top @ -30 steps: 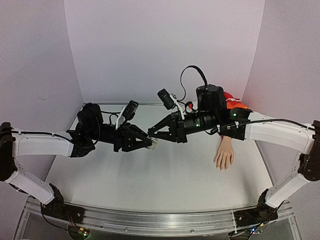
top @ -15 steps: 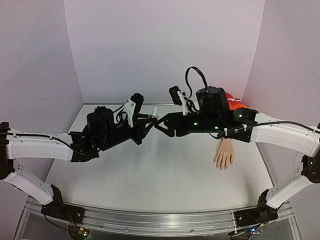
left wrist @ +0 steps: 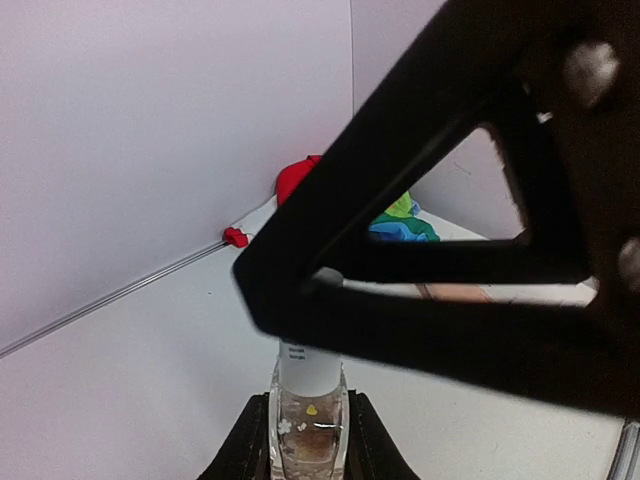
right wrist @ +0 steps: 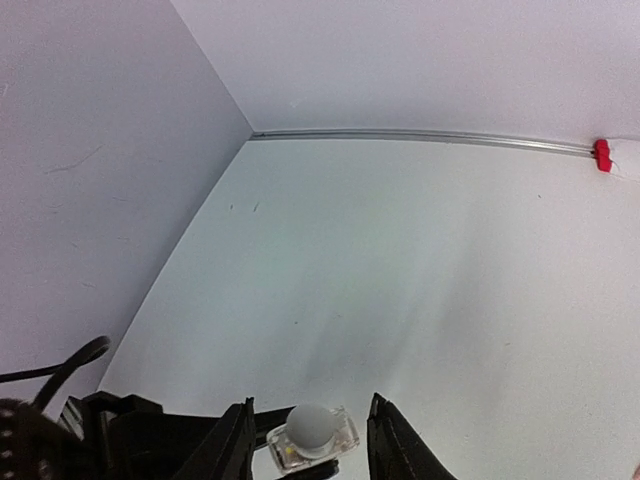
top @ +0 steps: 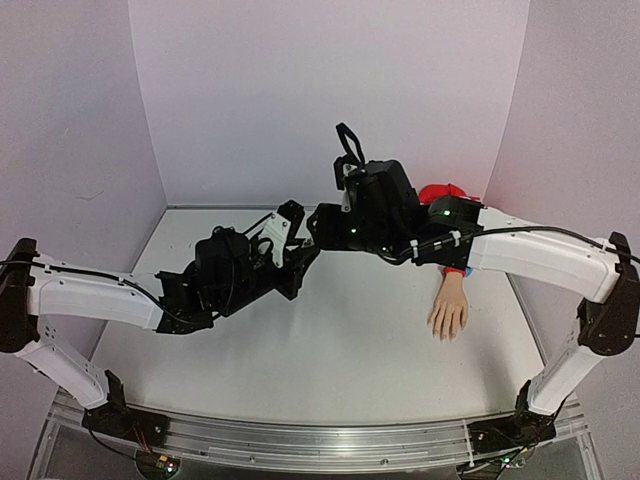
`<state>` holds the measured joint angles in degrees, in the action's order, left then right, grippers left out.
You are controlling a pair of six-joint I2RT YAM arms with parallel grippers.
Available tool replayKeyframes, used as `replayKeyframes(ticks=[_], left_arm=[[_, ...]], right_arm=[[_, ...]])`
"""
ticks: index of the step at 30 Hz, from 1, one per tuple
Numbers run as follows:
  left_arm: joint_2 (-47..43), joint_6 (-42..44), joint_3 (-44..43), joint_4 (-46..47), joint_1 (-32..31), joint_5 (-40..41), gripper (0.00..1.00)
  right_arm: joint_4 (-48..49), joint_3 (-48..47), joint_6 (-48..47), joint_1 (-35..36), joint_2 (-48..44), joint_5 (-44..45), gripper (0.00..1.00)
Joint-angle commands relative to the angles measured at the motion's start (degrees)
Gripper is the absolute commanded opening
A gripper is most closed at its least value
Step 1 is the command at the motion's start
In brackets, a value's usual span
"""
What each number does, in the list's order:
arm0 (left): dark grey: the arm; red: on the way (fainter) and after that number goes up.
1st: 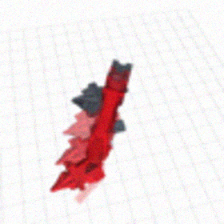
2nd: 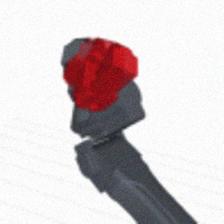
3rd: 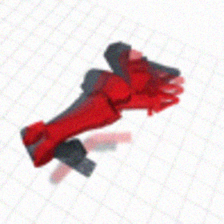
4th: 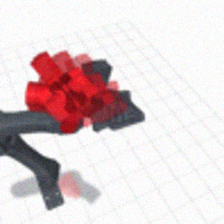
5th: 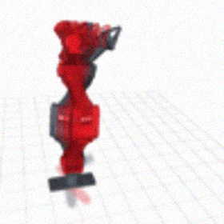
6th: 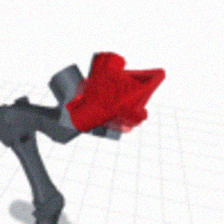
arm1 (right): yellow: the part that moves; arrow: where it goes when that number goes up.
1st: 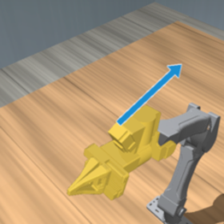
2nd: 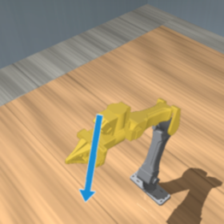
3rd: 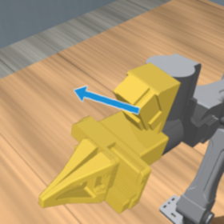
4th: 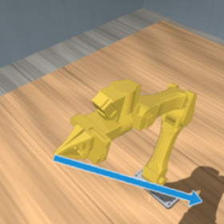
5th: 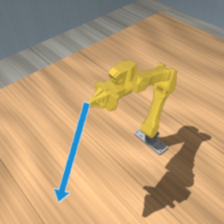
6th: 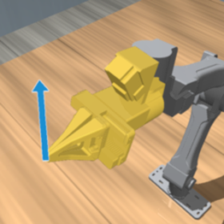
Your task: Paint the nails
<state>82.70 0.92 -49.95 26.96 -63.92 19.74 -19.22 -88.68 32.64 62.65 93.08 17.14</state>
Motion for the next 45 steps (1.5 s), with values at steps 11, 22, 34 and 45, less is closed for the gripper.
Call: replayKeyframes(ticks=[11,22,34,45], left_arm=[[-3.18,0.25,-1.54,4.59,-0.67,-10.14,0.00],[-5.13,-24.88,-2.51,11.98,15.07,-83.03,0.00],[-10.30,-2.84,-1.04,-2.22,7.03,-19.34,0.00],[-3.30,1.07,-4.18,0.19,0.93,-0.07,0.00]], right_arm=[[-1.93,-3.10,-6.08,-0.16,3.15,-2.13,0.00],[17.45,16.73,-23.66,-7.02,-7.93,-73.45,0.00],[17.05,21.00,-9.62,-7.37,-17.30,-27.79,0.75],[2.21,1.74,-0.68,-1.36,-4.85,-3.22,0.60]])
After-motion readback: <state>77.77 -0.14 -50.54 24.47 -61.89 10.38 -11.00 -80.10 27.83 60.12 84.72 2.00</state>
